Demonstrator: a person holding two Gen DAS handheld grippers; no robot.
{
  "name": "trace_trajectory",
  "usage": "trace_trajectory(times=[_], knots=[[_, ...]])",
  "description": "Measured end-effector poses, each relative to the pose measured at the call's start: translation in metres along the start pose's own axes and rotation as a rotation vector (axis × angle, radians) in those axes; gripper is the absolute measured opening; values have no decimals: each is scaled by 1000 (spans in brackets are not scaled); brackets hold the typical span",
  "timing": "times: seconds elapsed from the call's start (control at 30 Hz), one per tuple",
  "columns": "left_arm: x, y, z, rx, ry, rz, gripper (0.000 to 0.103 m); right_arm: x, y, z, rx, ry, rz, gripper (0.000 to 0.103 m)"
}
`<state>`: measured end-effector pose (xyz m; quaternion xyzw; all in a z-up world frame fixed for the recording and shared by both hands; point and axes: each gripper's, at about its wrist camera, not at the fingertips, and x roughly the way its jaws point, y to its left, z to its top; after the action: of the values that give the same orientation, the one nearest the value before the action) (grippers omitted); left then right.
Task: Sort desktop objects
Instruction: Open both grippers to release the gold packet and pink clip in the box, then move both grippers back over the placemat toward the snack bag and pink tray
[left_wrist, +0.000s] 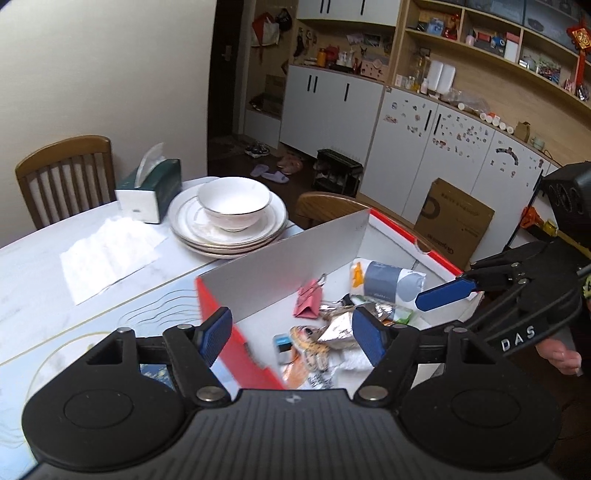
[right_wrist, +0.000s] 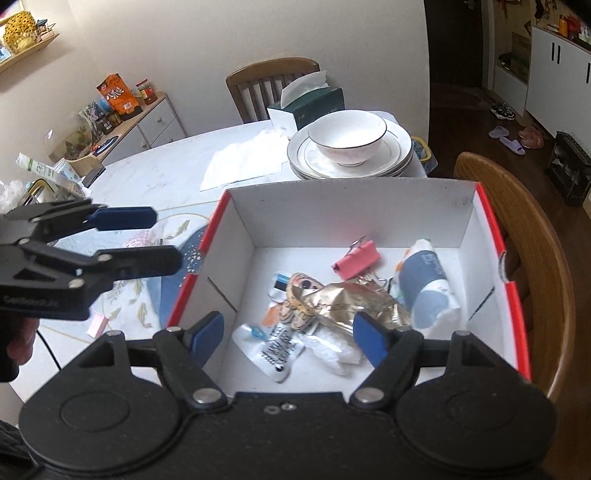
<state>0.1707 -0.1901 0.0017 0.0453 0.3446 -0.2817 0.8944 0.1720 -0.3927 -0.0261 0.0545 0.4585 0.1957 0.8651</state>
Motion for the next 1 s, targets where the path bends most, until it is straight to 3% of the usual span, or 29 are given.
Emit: trace_trajectory(times=[0.07, 0.4, 0.57, 1.0], knots=[[-9, 8, -6, -8, -3, 14, 84, 3, 7, -1, 16, 0, 2, 77], [-43, 58, -41, -60, 3, 18, 87, 21, 55, -2, 76, 7, 8, 78], [-58, 82, -57, -73, 0, 31, 102, 28, 85, 1, 62, -2, 3, 79], [-85, 141, -107, -107, 30, 56, 103, 61, 153, 13, 10, 12, -20, 80]])
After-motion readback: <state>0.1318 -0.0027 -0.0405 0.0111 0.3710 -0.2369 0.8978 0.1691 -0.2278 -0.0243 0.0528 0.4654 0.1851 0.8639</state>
